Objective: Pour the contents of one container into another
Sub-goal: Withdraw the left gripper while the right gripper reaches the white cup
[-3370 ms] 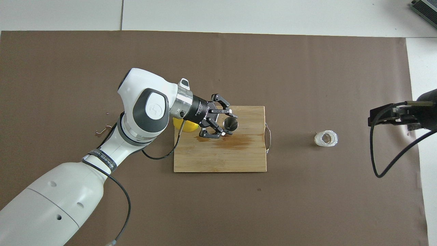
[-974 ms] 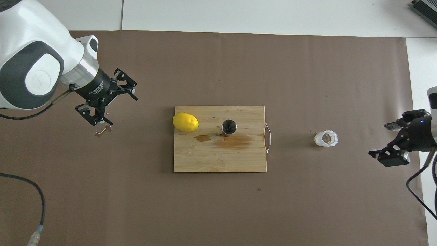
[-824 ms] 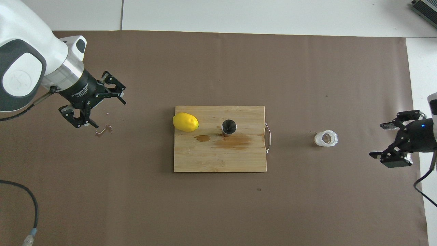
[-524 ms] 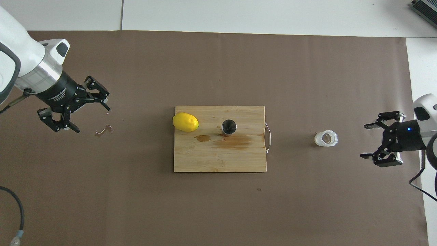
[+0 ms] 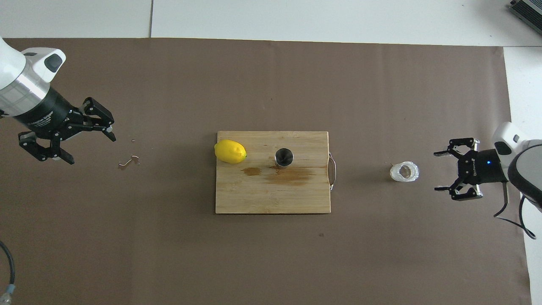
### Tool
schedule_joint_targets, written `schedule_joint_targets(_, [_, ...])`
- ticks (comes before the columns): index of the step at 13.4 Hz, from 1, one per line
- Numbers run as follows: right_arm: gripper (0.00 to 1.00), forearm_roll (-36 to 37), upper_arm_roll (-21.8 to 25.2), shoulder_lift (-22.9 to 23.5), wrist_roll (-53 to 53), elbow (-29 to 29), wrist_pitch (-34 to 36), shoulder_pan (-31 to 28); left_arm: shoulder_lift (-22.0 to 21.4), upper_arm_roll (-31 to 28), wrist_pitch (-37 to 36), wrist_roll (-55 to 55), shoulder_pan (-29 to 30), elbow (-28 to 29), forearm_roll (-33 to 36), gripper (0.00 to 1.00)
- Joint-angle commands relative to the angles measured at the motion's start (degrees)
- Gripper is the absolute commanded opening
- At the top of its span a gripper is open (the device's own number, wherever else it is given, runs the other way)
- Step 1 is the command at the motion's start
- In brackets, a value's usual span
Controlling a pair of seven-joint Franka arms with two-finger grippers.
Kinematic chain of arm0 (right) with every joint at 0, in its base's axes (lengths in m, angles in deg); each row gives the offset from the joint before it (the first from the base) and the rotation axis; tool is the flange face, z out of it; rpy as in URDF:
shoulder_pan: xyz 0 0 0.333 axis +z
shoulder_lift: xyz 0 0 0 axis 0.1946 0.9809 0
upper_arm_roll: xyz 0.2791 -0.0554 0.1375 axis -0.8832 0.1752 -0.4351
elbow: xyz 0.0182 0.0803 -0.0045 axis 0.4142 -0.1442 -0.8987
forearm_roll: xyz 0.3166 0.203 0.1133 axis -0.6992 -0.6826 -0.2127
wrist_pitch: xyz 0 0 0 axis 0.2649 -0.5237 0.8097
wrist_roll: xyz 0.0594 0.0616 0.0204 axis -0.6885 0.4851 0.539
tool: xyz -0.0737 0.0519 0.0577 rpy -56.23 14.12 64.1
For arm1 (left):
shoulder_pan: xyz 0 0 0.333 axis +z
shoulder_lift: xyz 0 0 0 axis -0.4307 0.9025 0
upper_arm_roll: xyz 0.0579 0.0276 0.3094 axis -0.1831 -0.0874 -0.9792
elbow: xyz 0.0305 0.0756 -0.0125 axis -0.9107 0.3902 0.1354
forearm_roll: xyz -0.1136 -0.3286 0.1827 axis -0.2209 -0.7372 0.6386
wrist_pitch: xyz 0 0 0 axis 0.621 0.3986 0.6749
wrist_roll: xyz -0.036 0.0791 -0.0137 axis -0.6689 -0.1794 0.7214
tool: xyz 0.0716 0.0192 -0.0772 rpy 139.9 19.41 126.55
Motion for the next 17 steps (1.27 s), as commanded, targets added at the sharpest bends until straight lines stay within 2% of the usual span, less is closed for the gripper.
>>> schedule_joint_targets(1, [1.00, -3.3, -0.5, 0.8, -4.6, -2.5, -3.8, 0.1, -0.5, 0.1, 0.3, -11.0, 1.0, -2.3, 1.0, 1.00])
schedule_joint_targets(3, [1.00, -3.4, -0.5, 1.7, -5.0, -2.8, -5.6, 0.7, -0.6, 0.5, 1.5, -18.6, 1.7, -3.2, 1.1, 1.00])
schedule_joint_targets(5, [1.00, -3.9, -0.5, 2.0, -5.8, -3.5, -7.0, 1.9, -1.1, 0.5, 2.3, -26.8, 1.8, -3.2, 4.7, 1.00])
schedule_joint_targets(9, [1.00, -6.8, -0.5, 2.8, -10.4, -7.0, -10.5, 2.3, -4.3, 0.9, 6.4, -28.1, 1.6, -2.3, 10.3, 1.00])
schedule_joint_targets(17, [1.00, -12.6, -0.5, 5.9, -12.0, -6.9, -13.1, 4.1, -12.9, 1.2, 11.2, -28.3, 1.8, 10.6, 9.8, 1.00])
